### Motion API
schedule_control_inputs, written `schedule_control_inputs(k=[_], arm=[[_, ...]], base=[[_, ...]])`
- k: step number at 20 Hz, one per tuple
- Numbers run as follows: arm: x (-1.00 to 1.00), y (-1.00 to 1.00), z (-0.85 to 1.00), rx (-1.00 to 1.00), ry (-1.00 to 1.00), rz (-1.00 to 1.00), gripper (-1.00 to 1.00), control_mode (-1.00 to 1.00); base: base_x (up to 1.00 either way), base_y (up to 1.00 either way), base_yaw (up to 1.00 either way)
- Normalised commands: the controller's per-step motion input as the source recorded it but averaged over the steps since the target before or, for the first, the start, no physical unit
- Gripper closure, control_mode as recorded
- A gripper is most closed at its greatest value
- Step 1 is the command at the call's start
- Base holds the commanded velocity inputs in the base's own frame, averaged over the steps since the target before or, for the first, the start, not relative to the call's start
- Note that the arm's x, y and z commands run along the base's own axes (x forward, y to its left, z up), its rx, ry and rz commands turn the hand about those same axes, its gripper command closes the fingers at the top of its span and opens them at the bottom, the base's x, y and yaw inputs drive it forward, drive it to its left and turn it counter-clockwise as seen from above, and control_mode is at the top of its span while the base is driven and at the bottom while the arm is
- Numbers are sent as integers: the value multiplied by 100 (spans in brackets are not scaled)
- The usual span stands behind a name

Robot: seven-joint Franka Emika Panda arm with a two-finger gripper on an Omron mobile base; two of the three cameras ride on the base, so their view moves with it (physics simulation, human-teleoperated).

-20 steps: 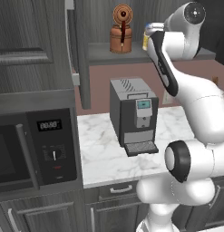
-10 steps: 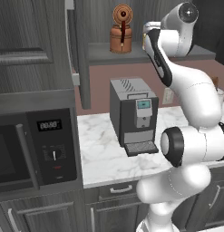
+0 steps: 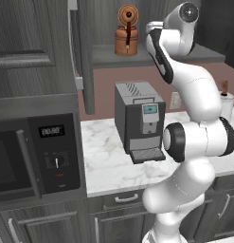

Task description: The dining table condiment station is running low on mayonnaise. Refill the condiment station by opening the cabinet and taking the mayonnaise from the cabinet and placing it on the dining table.

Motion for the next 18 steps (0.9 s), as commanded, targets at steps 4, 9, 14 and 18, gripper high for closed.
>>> schedule_control_inputs(k=[4, 9, 14, 18], arm=[[23, -1, 0, 0, 0, 0, -100, -100], [28, 0, 0, 0, 0, 0, -100, -100], [23, -4, 0, 0, 0, 0, -100, -100], [17, -8, 0, 0, 0, 0, -100, -100]], base=[[0, 0, 0], [0, 0, 0], [0, 0, 0], [0, 0, 0]])
